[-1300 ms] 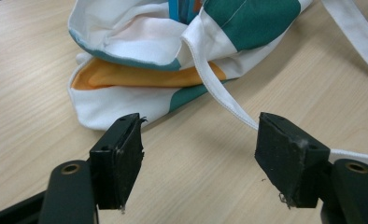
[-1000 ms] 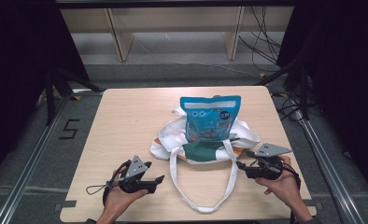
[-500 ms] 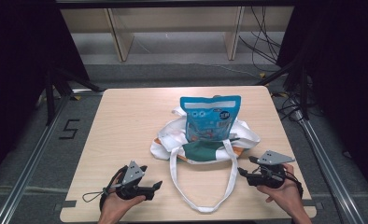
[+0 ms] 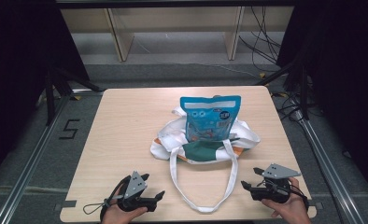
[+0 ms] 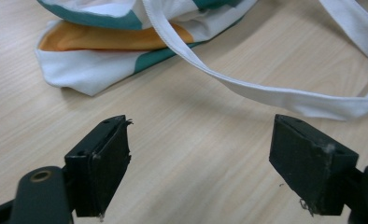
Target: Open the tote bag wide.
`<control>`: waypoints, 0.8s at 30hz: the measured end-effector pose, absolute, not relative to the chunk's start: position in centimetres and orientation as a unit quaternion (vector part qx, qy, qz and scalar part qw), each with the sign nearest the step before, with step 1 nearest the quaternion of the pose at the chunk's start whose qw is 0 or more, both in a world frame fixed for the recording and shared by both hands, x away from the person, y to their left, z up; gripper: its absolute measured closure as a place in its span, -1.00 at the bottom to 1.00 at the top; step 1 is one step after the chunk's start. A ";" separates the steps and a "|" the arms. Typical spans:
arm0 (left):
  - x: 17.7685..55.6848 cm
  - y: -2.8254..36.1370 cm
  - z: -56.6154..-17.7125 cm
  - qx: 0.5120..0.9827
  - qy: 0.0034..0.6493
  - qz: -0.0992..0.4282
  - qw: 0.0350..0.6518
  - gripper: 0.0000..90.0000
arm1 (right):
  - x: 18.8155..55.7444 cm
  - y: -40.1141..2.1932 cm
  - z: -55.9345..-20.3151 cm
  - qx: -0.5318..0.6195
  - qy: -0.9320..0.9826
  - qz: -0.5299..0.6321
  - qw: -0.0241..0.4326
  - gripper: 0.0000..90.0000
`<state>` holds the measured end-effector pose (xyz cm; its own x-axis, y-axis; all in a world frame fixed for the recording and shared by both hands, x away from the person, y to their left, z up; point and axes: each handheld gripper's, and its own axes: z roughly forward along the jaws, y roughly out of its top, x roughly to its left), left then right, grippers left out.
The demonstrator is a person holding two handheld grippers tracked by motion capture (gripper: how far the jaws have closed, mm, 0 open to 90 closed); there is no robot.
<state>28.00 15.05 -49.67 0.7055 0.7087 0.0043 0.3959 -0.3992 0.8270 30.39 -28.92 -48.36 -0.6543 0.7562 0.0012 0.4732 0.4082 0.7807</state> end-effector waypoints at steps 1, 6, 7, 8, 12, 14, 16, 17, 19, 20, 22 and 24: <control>27.9 15.0 -49.7 0.816 0.337 0.184 0.431 -0.58 | 30.3 -28.9 -48.5 0.371 0.822 0.395 0.176 -0.35; 28.0 15.1 -49.9 0.817 0.341 0.183 0.427 -0.58 | 29.7 -28.9 -49.1 0.368 0.831 0.377 0.181 -0.35; 28.2 15.2 -49.8 0.822 0.330 0.190 0.423 -0.58 | 29.6 -28.8 -49.2 0.371 0.831 0.375 0.177 -0.35; 28.2 15.2 -49.8 0.824 0.328 0.191 0.421 -0.58 | 29.5 -28.6 -49.3 0.380 0.829 0.374 0.167 -0.35; 28.1 15.2 -49.9 0.821 0.339 0.186 0.421 -0.58 | 29.7 -28.6 -49.3 0.367 0.835 0.372 0.173 -0.35; 28.2 15.2 -50.0 0.821 0.339 0.189 0.419 -0.58 | 29.7 -28.6 -49.4 0.365 0.835 0.370 0.179 -0.35; 28.3 15.2 -49.9 0.825 0.330 0.195 0.416 -0.59 | 29.7 -28.5 -49.4 0.371 0.834 0.370 0.174 -0.35; 28.3 15.2 -50.0 0.823 0.340 0.191 0.412 -0.59 | 29.7 -28.5 -49.4 0.368 0.836 0.368 0.172 -0.35; 28.2 15.0 -50.1 0.811 0.351 0.187 0.429 -0.59 | 29.8 -28.5 -49.4 0.363 0.838 0.367 0.179 -0.35; 28.4 15.2 -50.0 0.818 0.336 0.195 0.425 -0.59 | 29.8 -28.5 -49.4 0.363 0.838 0.367 0.179 -0.35; 28.4 15.3 -50.0 0.819 0.337 0.194 0.423 -0.59 | 29.8 -28.5 -49.5 0.366 0.838 0.367 0.172 -0.35; 28.4 15.2 -50.1 0.809 0.354 0.194 0.427 -0.58 | 29.9 -28.6 -49.5 0.367 0.838 0.366 0.173 -0.35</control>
<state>28.38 15.25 -50.07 0.6738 0.7388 0.0109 0.4083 -0.3846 0.8279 29.89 -28.60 -49.47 -0.6711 0.7411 -0.0220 0.4880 0.4638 0.7395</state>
